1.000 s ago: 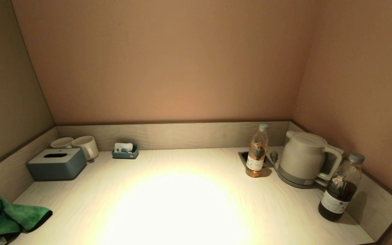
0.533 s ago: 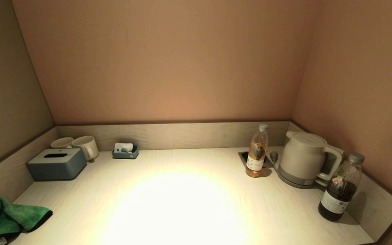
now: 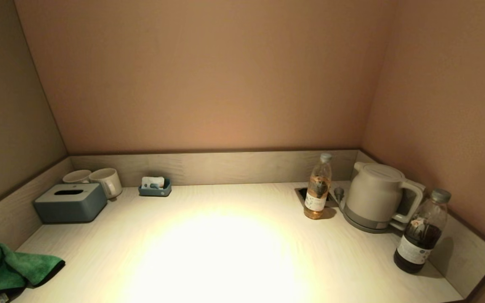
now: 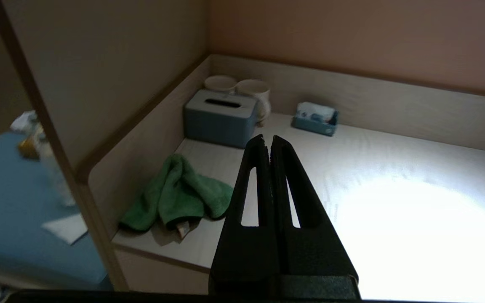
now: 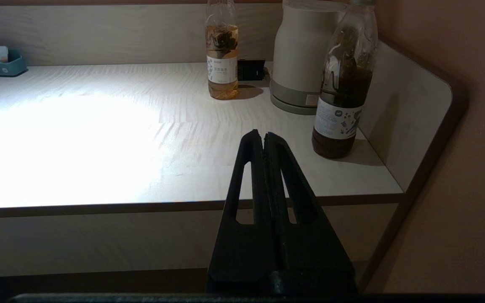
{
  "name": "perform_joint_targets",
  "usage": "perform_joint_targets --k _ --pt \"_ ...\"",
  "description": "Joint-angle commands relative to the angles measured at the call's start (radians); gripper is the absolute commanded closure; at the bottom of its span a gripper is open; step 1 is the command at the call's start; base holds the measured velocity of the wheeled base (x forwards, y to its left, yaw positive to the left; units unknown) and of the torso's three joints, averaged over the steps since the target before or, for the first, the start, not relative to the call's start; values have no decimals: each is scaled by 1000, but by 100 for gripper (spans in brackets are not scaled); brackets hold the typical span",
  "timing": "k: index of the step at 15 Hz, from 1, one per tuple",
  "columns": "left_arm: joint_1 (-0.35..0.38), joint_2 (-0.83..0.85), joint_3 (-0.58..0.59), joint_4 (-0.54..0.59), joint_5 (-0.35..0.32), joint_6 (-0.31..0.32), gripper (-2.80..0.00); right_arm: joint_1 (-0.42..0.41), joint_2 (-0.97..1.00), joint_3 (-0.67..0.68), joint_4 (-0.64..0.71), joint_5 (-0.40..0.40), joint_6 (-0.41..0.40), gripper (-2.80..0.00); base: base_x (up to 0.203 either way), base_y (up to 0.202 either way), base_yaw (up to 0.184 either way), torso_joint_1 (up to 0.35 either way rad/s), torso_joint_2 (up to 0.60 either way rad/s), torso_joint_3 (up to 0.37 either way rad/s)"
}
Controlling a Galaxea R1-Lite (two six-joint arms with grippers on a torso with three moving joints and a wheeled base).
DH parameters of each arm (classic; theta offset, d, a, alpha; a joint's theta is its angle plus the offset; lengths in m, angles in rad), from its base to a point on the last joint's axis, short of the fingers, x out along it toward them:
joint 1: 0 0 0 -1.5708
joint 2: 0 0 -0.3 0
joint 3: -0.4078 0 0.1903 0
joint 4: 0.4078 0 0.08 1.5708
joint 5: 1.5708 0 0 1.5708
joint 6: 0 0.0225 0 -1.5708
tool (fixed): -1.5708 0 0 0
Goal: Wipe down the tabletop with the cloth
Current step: Pick up the tablecloth
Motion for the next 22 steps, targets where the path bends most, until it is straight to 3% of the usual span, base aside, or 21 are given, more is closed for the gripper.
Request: perform_joint_targets --k 1,6,14,17,18,19,22 --pt "2 359 -71 -1 147 -84 0 0 1 0 -1 0 0 0 0 0 0 0 0 0" --pt "17 794 -149 2 284 -328 0 0 1 0 -1 0 0 0 0 0 0 0 0 0" --pt "166 1403 -245 -7 299 -482 0 0 1 0 -1 0 0 0 0 0 0 0 0 0" --pt "211 1438 -266 -6 288 -496 0 0 1 0 -1 0 0 0 0 0 0 0 0 0" --pt "233 1442 -278 -6 248 -486 0 0 1 0 -1 0 0 0 0 0 0 0 0 0" --pt "284 1444 -291 -7 169 -466 0 0 1 0 -1 0 0 0 0 0 0 0 0 0" --pt "300 1415 -291 -18 106 -443 0 0 1 0 -1 0 0 0 0 0 0 0 0 0"
